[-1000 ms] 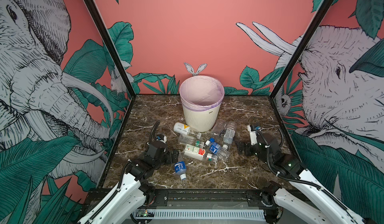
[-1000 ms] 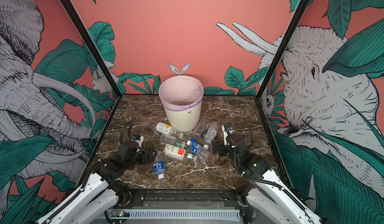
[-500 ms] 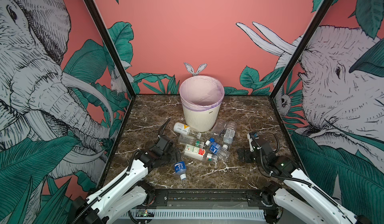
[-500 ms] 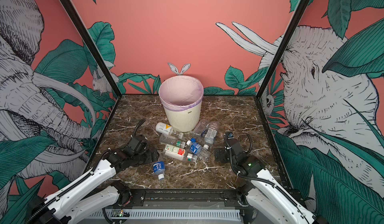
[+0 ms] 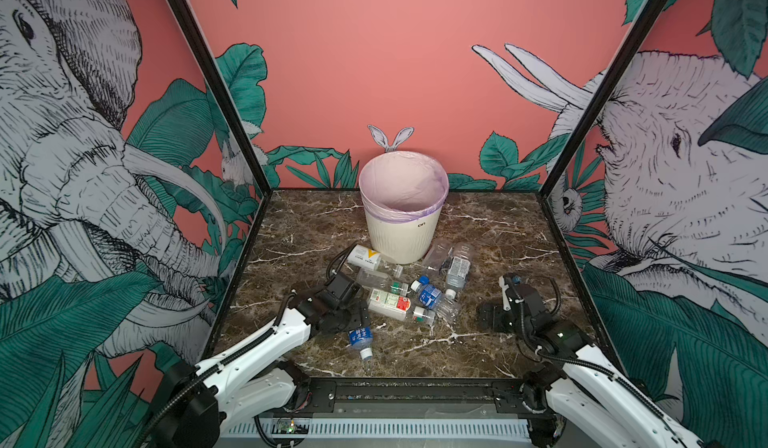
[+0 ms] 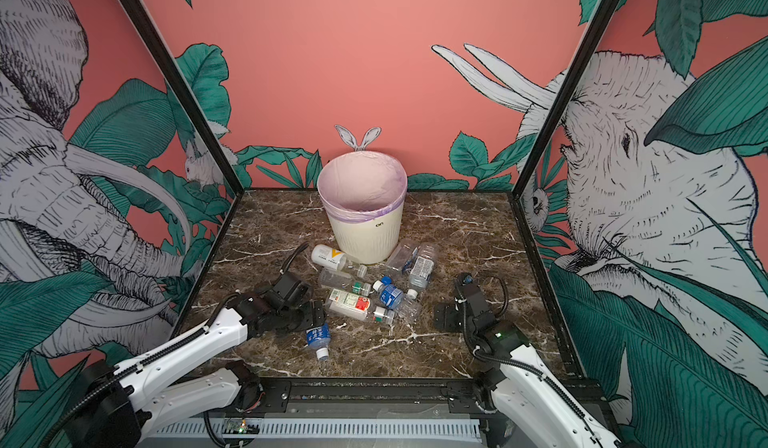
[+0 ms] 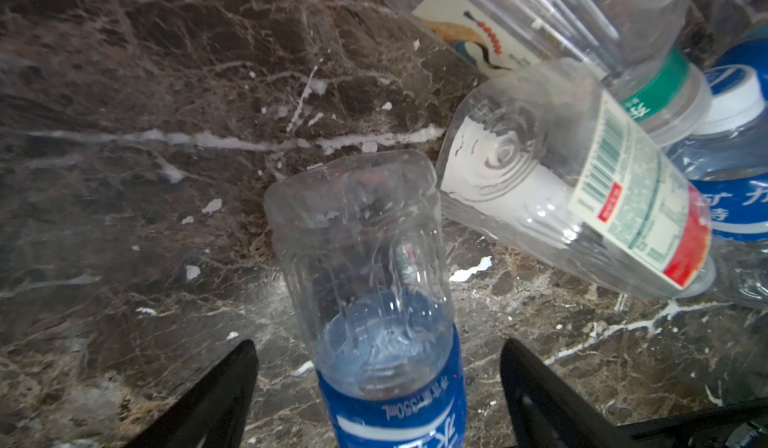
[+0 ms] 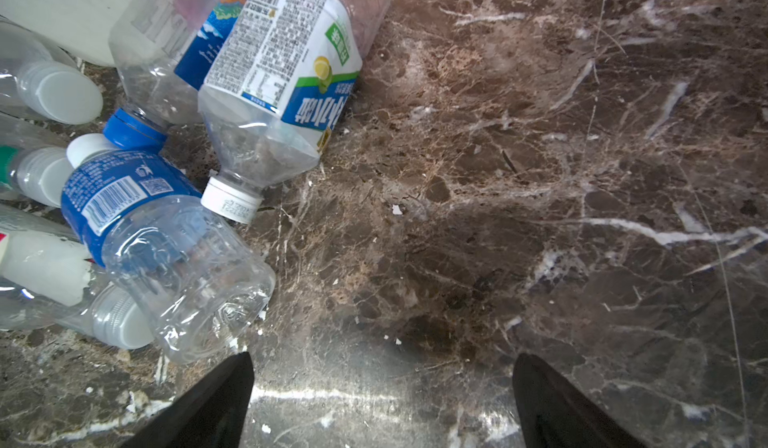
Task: Throw the plastic bottles in the bin
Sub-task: 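Lower the left gripper onto a blue-labelled clear bottle and close it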
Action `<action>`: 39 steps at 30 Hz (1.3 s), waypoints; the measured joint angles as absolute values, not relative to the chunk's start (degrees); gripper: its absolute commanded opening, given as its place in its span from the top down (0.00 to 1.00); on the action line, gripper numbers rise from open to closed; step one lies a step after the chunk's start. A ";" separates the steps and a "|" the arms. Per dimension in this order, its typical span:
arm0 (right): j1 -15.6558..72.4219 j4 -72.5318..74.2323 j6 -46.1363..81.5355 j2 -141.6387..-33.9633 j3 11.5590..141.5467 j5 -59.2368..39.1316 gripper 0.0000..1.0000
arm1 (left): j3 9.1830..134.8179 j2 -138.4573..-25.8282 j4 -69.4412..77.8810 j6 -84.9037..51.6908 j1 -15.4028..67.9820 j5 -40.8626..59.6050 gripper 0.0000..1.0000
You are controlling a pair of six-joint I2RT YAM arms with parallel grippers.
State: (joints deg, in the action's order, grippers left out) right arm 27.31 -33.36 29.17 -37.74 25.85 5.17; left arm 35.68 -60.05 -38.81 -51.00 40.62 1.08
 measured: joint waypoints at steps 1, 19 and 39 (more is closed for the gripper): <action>27.31 -33.17 29.17 -37.63 25.85 5.08 0.01 | 35.68 -60.95 -38.28 -51.13 40.95 1.19 0.09; 26.87 -32.23 29.39 -37.54 25.85 4.16 0.01 | 35.05 -68.34 -32.86 -52.10 41.71 0.64 0.12; 26.55 -31.99 29.95 -37.54 25.85 4.36 0.01 | 34.68 -73.67 -32.14 -50.57 41.71 -0.71 0.26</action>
